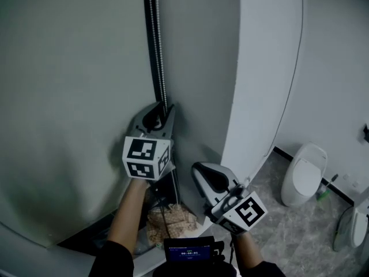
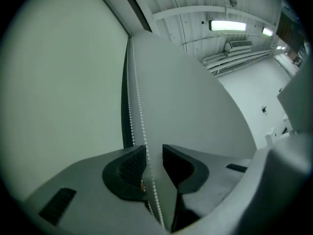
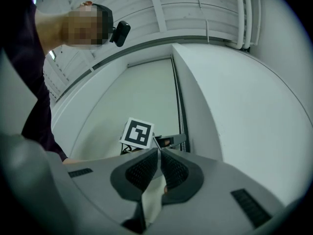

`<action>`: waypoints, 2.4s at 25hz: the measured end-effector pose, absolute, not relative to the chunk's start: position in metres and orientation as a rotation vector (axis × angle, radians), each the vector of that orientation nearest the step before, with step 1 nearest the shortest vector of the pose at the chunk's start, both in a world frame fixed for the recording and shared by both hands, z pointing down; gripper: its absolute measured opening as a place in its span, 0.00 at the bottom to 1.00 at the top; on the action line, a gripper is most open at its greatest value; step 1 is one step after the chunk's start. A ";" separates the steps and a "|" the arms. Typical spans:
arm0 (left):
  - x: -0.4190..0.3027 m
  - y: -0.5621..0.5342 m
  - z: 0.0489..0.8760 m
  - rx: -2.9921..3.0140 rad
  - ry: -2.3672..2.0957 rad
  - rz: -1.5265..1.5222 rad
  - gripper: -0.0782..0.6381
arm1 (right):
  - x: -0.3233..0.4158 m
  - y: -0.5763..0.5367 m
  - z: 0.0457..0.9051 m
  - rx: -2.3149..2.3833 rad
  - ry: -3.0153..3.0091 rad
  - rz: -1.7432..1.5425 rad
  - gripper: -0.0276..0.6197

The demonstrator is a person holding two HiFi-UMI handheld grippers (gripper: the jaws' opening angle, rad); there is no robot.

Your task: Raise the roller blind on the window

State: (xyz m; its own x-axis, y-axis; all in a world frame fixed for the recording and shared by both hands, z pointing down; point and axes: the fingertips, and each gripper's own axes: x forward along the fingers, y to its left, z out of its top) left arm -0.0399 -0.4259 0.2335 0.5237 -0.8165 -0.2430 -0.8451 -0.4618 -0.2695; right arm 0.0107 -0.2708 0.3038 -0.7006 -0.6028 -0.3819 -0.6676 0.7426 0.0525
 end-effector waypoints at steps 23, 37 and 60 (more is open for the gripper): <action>-0.055 -0.445 0.206 -2.222 1.617 0.115 0.14 | 0.035 -0.263 0.306 -0.998 2.596 0.236 0.05; -0.043 -0.268 0.233 -2.332 1.237 0.312 0.13 | 0.006 -0.240 0.197 -0.623 2.533 0.219 0.13; -0.047 -0.221 0.298 -2.595 1.101 0.315 0.13 | -0.047 -0.242 0.106 -0.367 2.538 0.136 0.07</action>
